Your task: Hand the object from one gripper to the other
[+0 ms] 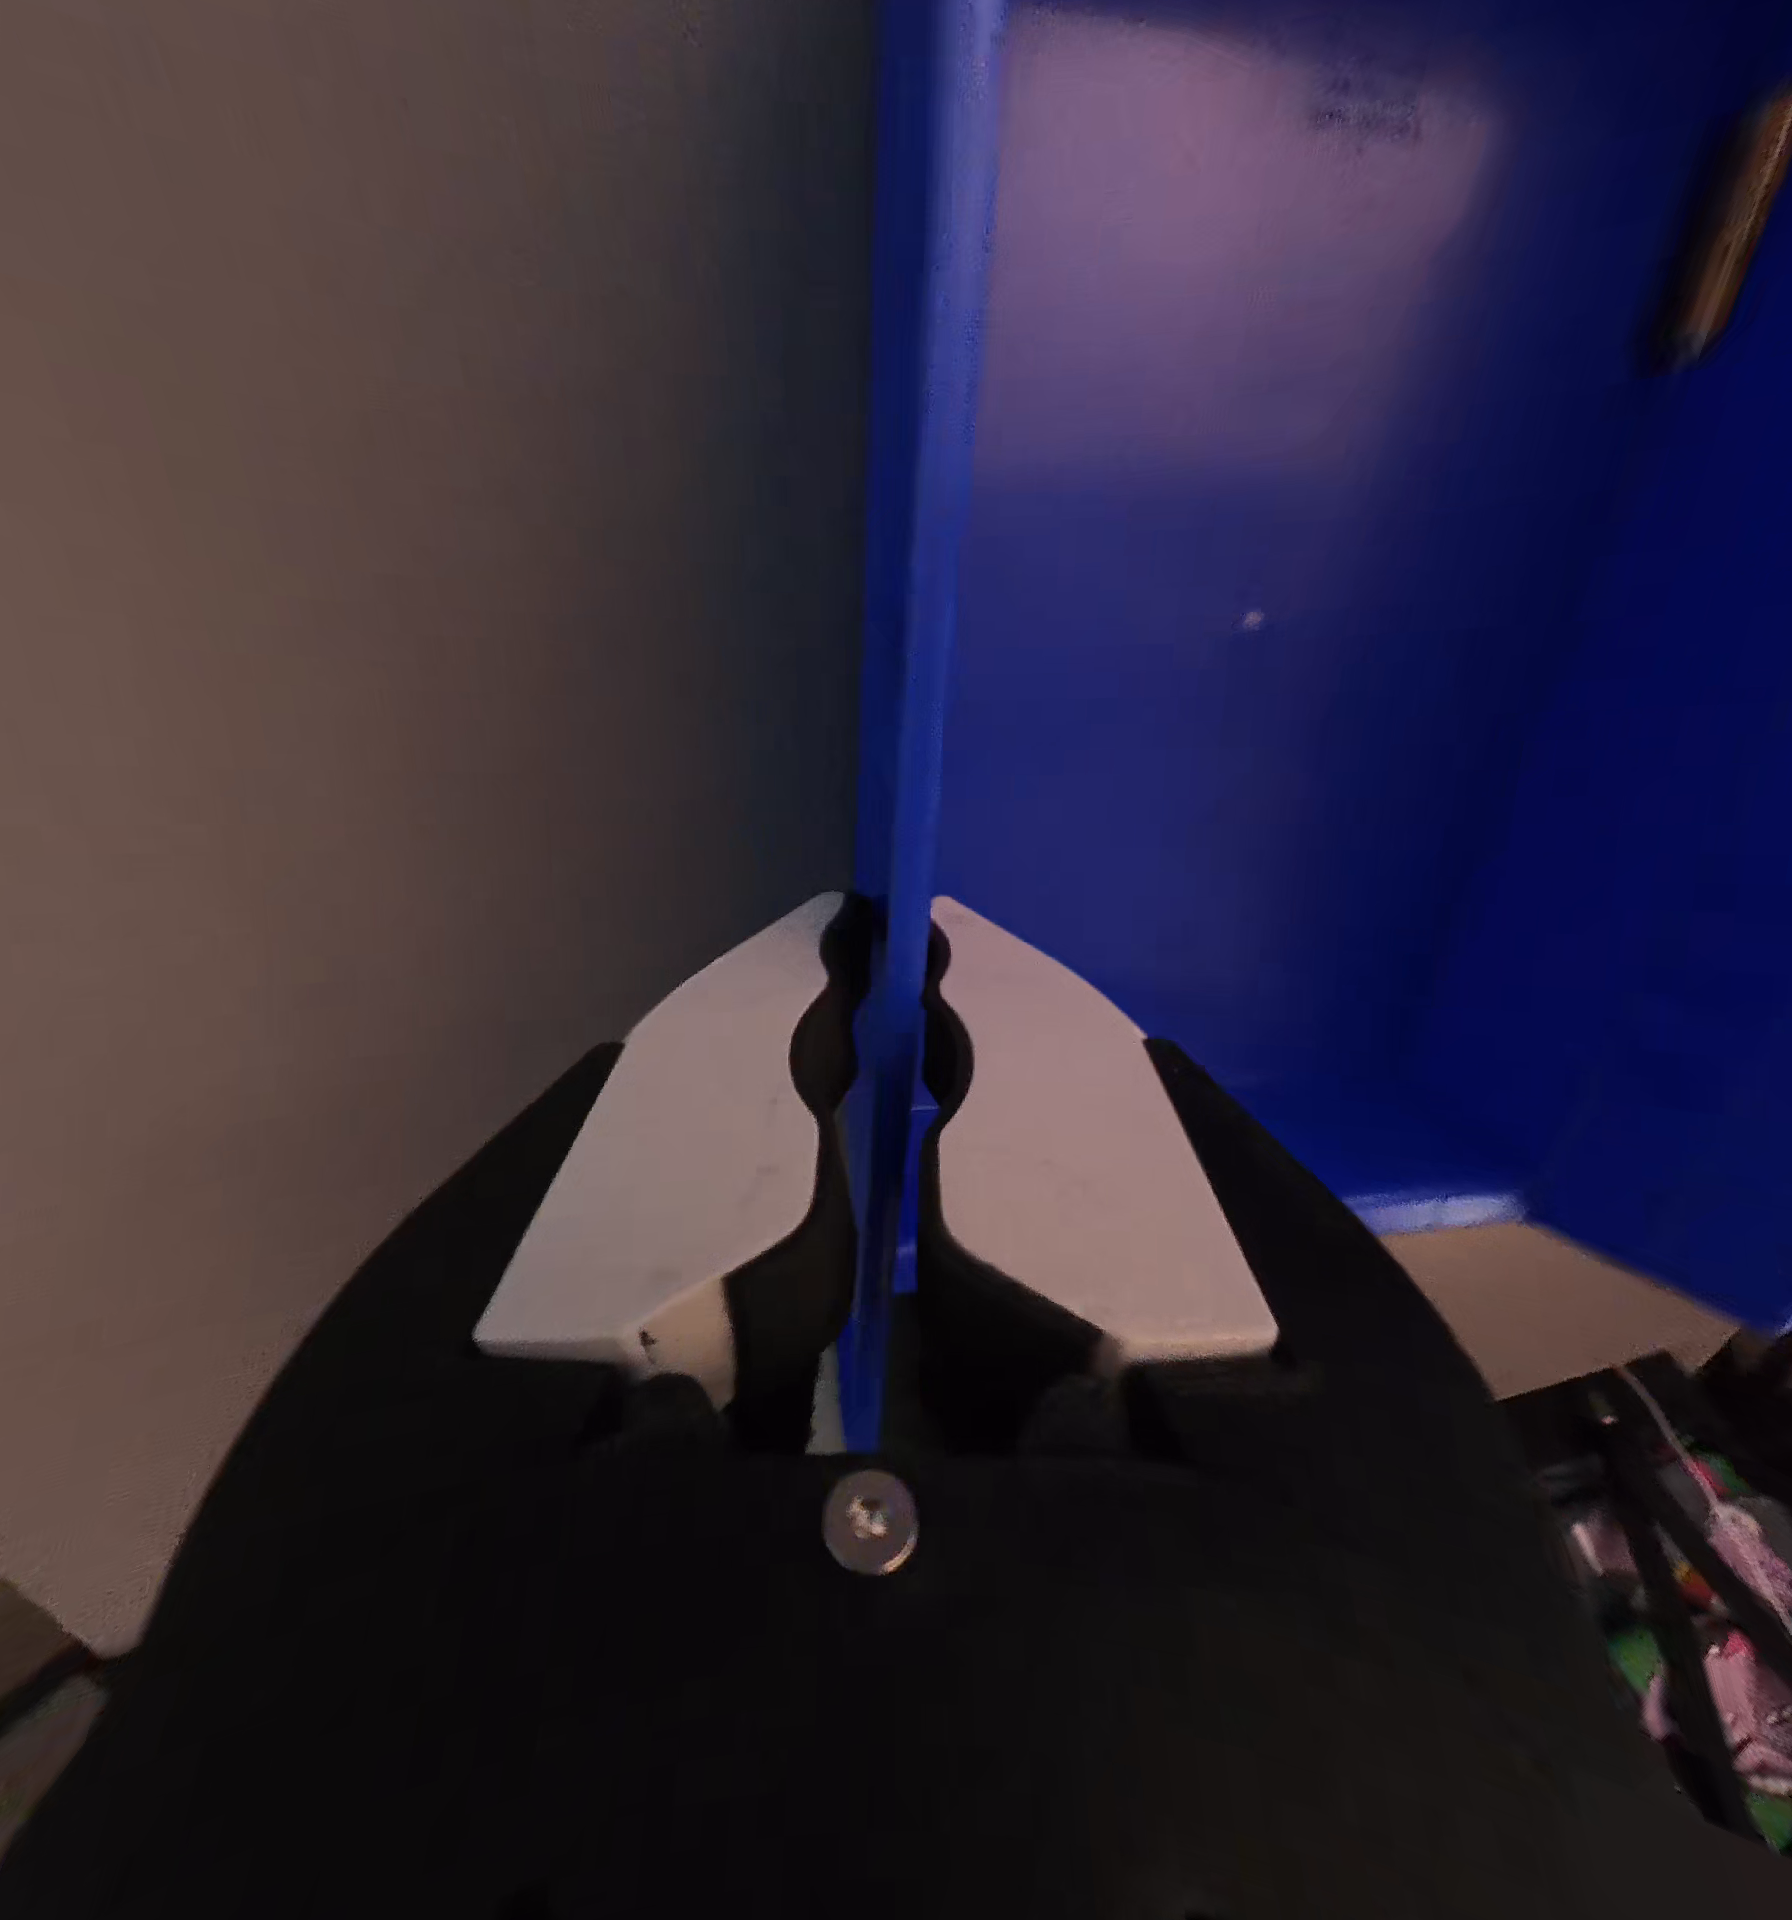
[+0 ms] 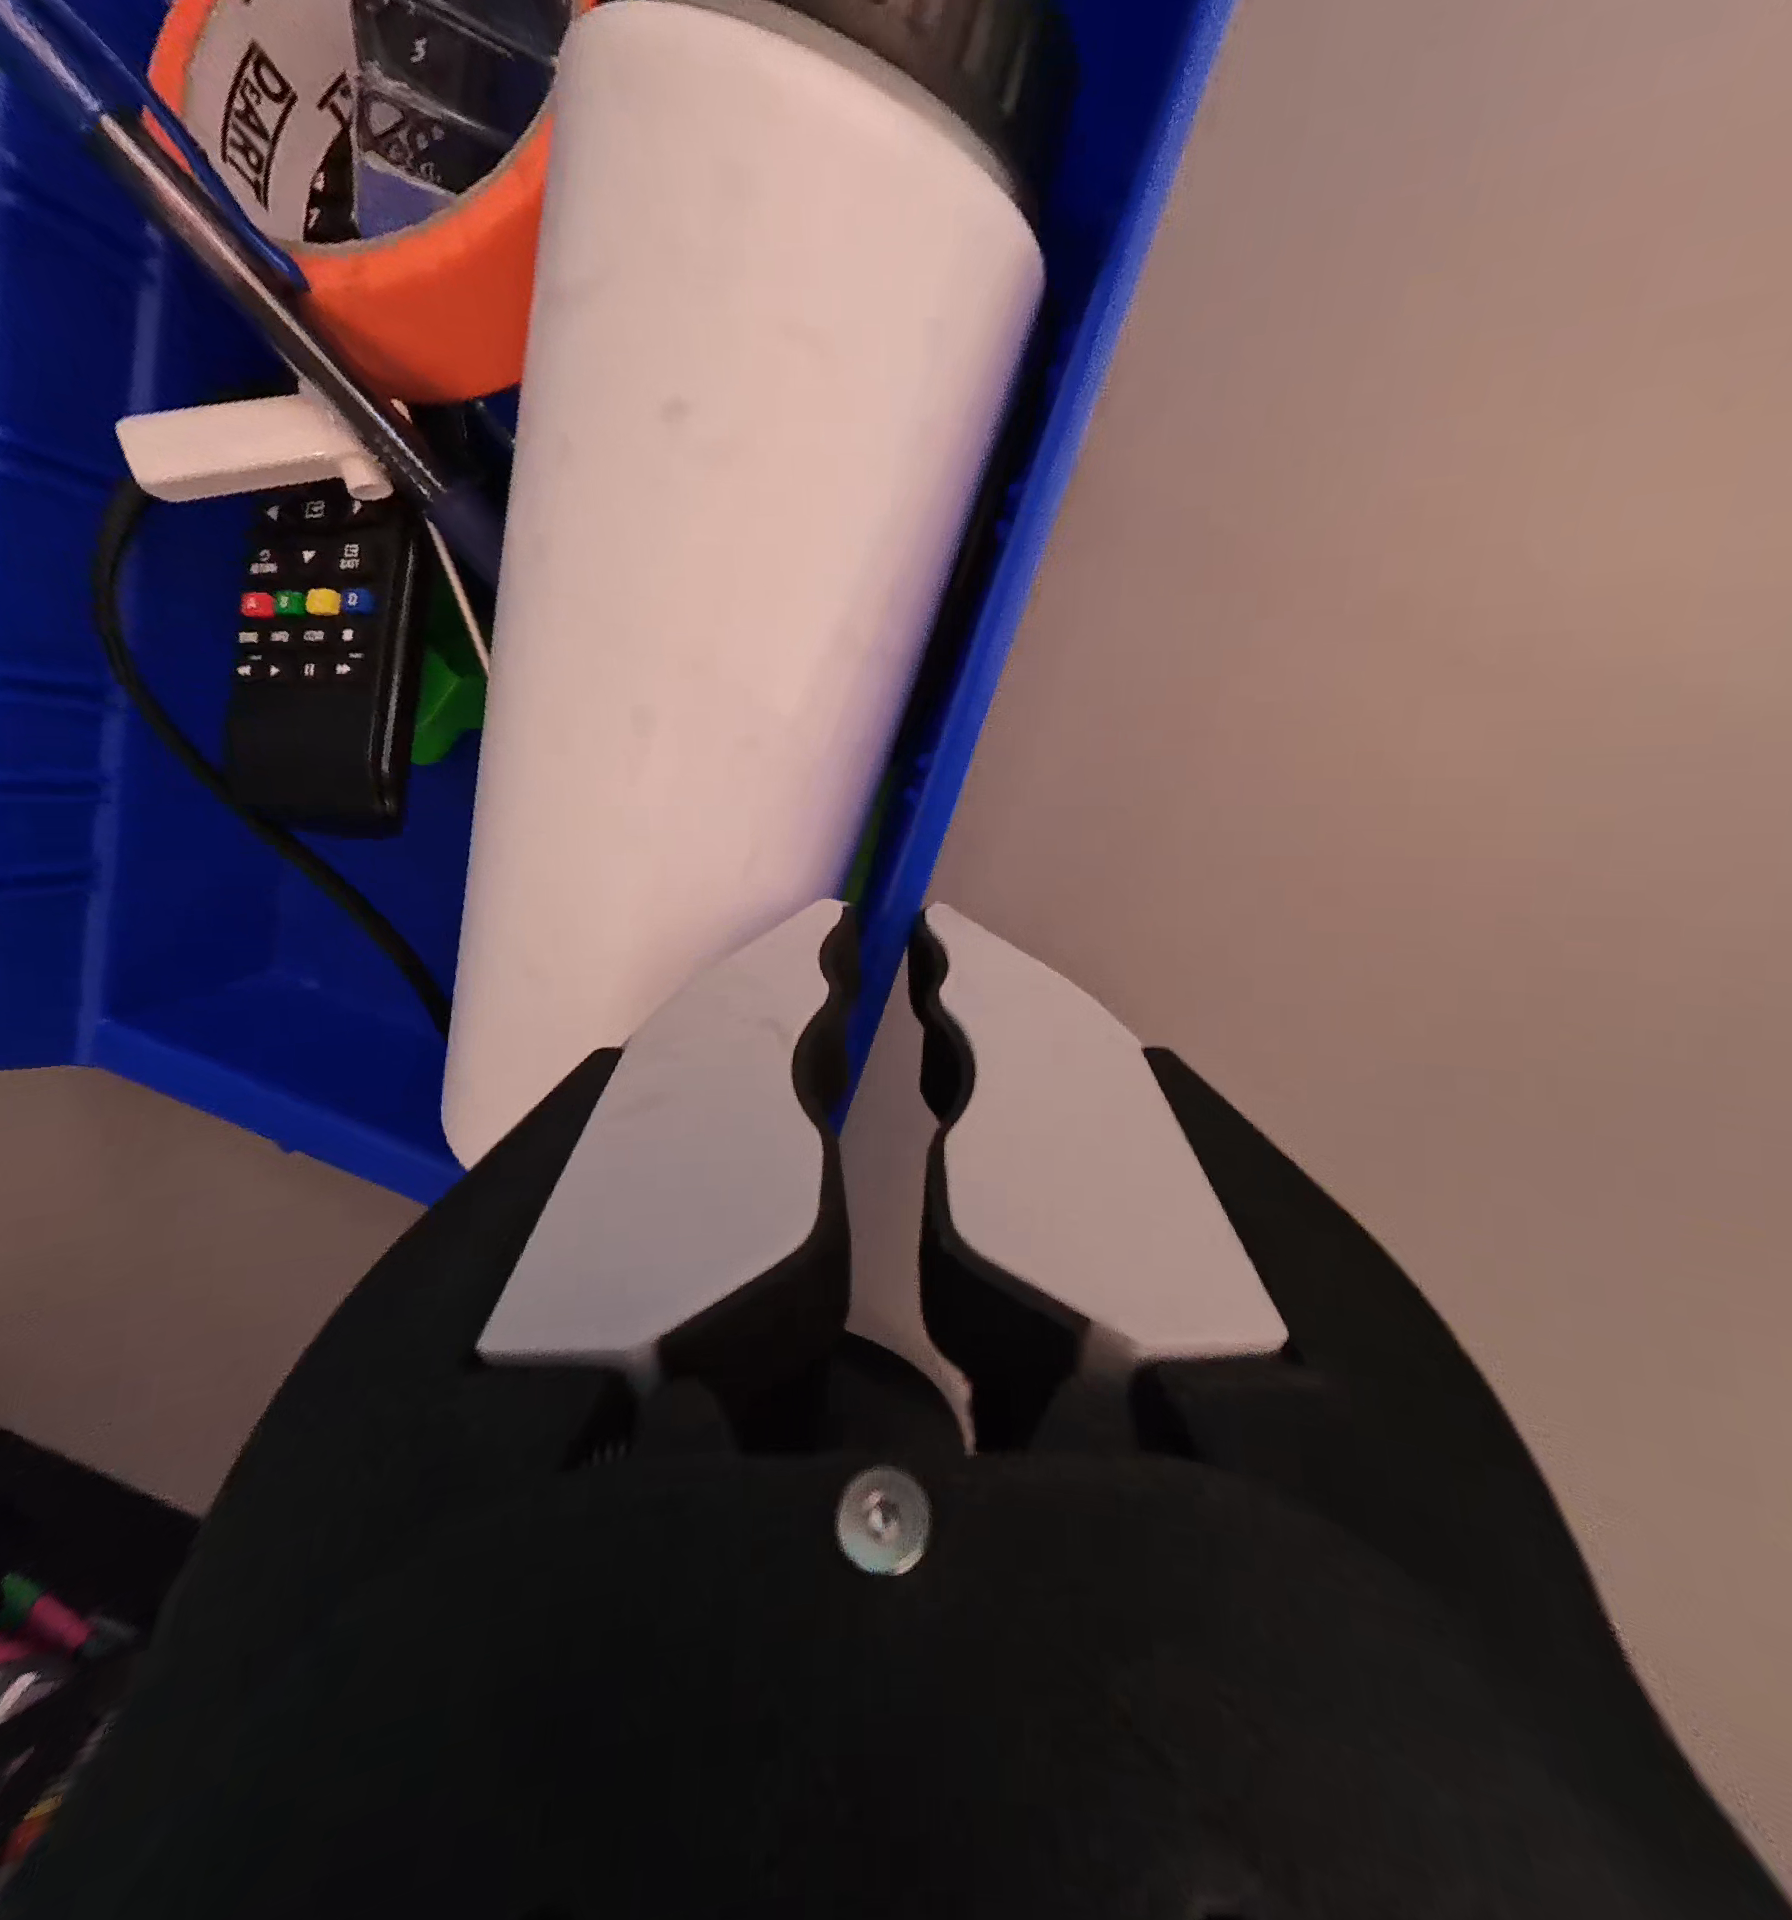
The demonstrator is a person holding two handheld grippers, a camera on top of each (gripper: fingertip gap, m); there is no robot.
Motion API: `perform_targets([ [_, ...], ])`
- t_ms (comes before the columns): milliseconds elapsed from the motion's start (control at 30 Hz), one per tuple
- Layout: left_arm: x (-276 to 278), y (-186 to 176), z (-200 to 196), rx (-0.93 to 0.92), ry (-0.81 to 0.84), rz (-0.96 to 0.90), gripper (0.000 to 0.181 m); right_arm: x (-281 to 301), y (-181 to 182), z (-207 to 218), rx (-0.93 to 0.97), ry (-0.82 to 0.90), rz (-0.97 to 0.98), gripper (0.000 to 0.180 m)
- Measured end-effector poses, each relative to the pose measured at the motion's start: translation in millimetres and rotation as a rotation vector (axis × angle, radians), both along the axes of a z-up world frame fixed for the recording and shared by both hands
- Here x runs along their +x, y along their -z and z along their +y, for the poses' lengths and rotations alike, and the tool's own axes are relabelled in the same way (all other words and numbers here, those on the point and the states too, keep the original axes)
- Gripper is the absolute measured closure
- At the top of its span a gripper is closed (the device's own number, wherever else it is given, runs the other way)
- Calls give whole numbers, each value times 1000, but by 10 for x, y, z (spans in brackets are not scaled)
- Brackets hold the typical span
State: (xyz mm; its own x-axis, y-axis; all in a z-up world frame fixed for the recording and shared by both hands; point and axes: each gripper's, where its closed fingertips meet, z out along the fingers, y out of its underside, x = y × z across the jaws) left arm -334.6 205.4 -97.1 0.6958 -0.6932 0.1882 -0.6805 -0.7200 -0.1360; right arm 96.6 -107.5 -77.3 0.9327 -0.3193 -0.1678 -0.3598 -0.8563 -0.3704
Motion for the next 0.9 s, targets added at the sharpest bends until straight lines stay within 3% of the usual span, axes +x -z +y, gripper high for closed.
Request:
perform_targets([
  [133,-393,-13,252,22,-162,-64,172,18,1,-36,37,58,142,171],
  [300,-690,-21,363,33,-281,-77,172,314,2,-275,42,158,144,172],
  [433,-617,-24,250,11,-228,-43,172,520,6,-528,82,248,223,171],
  [633,-374,-58,81,18,-90,4,171,490,10,-677,69,223,263,169],
  [733,-387,-284,292,156,-196,-16,157,483,10,-673,33,201,202,171],
  [800,-277,-570,387,293,-213,-81,161,449,15,-684,-5,180,166,172],
  [900,178,-840,147,348,-59,-222,163,329,19,-710,-56,138,167,172],
])
